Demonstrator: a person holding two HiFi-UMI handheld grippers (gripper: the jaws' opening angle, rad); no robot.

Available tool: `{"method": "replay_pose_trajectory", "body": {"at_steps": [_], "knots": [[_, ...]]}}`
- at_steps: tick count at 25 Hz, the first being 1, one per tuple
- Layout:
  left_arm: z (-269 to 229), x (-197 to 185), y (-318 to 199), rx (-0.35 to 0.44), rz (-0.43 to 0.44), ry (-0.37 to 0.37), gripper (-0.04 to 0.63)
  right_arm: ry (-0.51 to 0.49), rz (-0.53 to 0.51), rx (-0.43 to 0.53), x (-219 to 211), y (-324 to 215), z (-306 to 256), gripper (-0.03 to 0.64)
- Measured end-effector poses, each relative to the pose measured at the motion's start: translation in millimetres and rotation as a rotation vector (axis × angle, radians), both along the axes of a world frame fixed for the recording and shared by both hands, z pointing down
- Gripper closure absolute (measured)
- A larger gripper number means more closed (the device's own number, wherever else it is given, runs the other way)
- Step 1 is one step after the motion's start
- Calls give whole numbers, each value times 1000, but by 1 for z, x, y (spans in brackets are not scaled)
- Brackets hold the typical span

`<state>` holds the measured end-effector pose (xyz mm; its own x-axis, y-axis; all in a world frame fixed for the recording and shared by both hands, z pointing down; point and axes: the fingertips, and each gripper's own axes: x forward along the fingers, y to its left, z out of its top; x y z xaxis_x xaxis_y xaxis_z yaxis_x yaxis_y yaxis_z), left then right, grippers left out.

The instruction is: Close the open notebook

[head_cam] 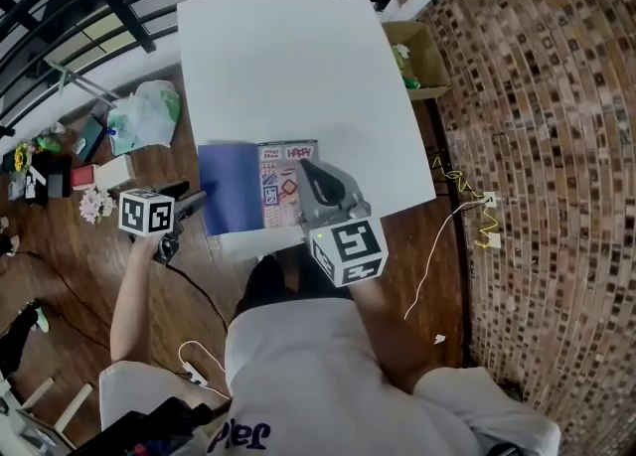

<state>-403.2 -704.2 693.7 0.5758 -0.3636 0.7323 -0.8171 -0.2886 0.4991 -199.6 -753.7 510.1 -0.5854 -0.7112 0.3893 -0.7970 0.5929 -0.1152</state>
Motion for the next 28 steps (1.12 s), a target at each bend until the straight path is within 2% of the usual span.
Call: {"method": "replay_pose_trajectory", "body": {"at_steps": [2, 6, 10, 14, 20, 28], "knots": [[7, -1, 1, 5, -9, -17, 381, 7, 11, -4, 4, 0, 4, 626], [17, 3, 4, -15, -10, -8, 437, 18, 26, -12, 11, 1, 10, 625], [19, 6, 4, -23, -6, 9, 542, 25, 30, -15, 13, 2, 12, 626], [12, 11, 4, -38, -13, 85, 571, 29, 33, -23, 15, 5, 14, 624], [-37, 47, -2, -96, -54, 293, 578, 22, 58, -12, 22, 4, 9, 625], [-82, 115, -17, -151, -61, 431, 578, 18, 138, 4, 51, 0, 1, 625]]}}
